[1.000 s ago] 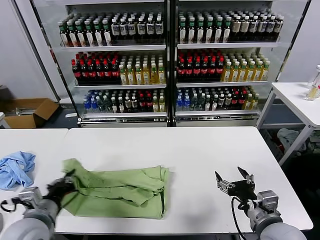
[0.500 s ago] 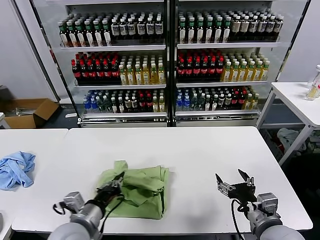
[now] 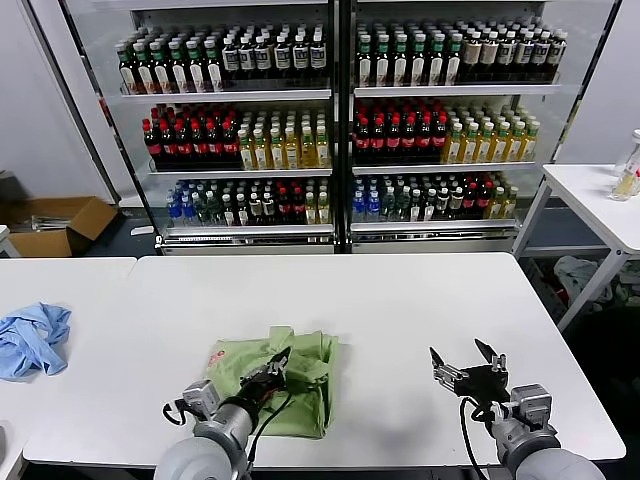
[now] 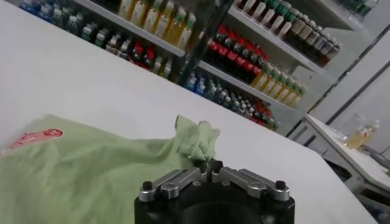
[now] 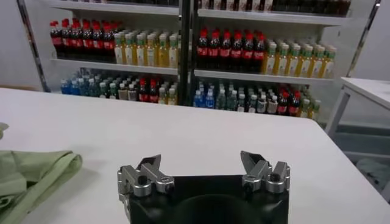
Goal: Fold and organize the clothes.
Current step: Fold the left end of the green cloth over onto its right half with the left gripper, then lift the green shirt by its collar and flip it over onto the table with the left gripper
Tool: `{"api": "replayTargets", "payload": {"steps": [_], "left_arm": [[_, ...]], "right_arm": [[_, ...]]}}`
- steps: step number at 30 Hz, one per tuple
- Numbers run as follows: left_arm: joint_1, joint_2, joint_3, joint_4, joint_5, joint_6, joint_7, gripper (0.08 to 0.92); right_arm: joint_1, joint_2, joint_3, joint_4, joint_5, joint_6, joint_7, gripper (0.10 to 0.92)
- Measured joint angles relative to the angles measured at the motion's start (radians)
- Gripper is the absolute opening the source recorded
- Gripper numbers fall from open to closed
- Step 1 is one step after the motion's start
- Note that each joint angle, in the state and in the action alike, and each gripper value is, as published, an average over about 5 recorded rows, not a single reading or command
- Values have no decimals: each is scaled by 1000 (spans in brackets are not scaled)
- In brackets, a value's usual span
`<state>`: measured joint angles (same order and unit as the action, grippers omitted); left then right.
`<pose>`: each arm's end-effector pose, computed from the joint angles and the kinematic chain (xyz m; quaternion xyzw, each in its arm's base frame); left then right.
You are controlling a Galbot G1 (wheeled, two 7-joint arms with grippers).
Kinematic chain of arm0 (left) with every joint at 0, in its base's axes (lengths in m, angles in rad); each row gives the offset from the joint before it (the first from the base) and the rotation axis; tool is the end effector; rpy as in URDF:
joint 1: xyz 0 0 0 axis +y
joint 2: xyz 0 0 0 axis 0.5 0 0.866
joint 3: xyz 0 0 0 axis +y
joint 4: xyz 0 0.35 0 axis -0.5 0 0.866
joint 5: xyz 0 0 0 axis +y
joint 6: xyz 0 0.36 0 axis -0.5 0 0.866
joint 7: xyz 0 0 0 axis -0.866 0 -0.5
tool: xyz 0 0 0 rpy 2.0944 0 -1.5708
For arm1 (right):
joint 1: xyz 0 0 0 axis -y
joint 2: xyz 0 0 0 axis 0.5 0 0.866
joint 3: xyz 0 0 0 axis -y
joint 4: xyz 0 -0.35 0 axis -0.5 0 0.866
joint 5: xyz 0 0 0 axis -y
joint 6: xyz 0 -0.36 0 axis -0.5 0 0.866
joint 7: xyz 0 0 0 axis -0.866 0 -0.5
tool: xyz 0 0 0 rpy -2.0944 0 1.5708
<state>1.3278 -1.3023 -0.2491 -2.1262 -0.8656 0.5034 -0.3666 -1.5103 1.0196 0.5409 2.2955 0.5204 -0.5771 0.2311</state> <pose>0.2341 -0.0374 -0.2511 -0.1230 -0.9297 0.2448 0.2460 0.1998 -0.0623 -0.2031 0.0603 -0.9783 0.0498 0.1921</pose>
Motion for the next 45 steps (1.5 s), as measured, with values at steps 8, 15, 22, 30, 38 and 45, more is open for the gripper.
{"api": "replayTargets", "payload": {"steps": [8,15,22,30,38,45], "left_arm": [[-15,-45,52,14,7,-28,31,312],[5,-47,56,-19,27,-68,82,520],[57,23,-47,-73,95,-100,117,719],[119,101,-193,-13,231,-97,132,821],[130,118,-236,65,344,-83,151,823],[131,118,-237,99,372,-63,162,823]], "right_arm": [[18,2,-20,-8,-7,0,5,823],[44,4,-46,-20,-8,-1,6,823],[73,8,-66,-32,-9,-1,1,823],[76,6,-67,-33,-13,1,-3,823],[60,0,-51,-18,-17,5,-9,823],[50,2,-40,-12,-18,6,-11,823]]}}
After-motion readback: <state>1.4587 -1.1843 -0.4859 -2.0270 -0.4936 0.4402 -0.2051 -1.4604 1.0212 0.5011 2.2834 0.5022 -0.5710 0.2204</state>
